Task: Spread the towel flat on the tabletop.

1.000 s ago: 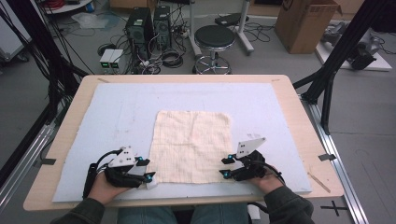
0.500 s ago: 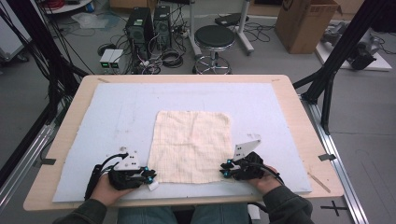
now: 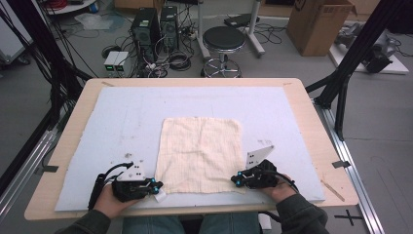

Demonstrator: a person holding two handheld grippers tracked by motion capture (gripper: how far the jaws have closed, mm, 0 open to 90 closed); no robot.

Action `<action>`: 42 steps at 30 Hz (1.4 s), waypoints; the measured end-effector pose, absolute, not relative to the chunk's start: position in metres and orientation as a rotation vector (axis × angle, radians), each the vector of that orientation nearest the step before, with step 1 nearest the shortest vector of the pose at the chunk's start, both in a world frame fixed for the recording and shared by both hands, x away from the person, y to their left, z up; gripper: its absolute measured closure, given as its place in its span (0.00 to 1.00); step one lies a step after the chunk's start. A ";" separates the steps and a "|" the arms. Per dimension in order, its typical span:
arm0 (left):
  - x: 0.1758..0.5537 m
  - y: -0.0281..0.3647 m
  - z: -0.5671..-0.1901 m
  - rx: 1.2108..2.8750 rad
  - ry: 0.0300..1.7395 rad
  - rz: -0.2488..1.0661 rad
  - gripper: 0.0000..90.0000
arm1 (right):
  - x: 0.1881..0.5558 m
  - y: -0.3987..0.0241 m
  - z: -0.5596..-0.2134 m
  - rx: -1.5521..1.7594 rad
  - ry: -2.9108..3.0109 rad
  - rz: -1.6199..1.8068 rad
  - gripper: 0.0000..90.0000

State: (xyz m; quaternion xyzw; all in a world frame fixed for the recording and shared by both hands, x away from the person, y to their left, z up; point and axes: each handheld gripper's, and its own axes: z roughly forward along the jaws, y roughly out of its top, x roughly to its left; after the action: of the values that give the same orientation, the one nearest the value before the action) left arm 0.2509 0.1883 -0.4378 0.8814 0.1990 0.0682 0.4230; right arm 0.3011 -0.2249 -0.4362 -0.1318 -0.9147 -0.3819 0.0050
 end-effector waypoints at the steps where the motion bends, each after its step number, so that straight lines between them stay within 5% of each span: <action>1: 0.250 0.188 -0.438 2.204 0.500 0.170 0.98 | 0.300 -0.226 -0.436 -0.414 -2.855 -1.205 0.97; 8: 0.241 0.187 -0.436 2.205 0.493 0.161 0.98 | 0.295 -0.231 -0.436 -0.409 -2.839 -1.210 0.97; 25: 0.247 0.189 -0.425 2.085 0.598 0.239 0.70 | 0.303 -0.234 -0.424 -0.577 -2.794 -1.423 0.60; 42: 0.261 0.193 -0.424 2.016 0.675 0.315 0.52 | 0.318 -0.245 -0.415 -0.834 -2.718 -1.589 0.29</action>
State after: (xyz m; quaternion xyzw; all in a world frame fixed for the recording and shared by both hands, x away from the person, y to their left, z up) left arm 0.2612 0.1927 -0.4242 0.8250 0.2760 0.1288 0.4761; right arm 0.3184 -0.2447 -0.4147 -0.2556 -0.8331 -0.4871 -0.0574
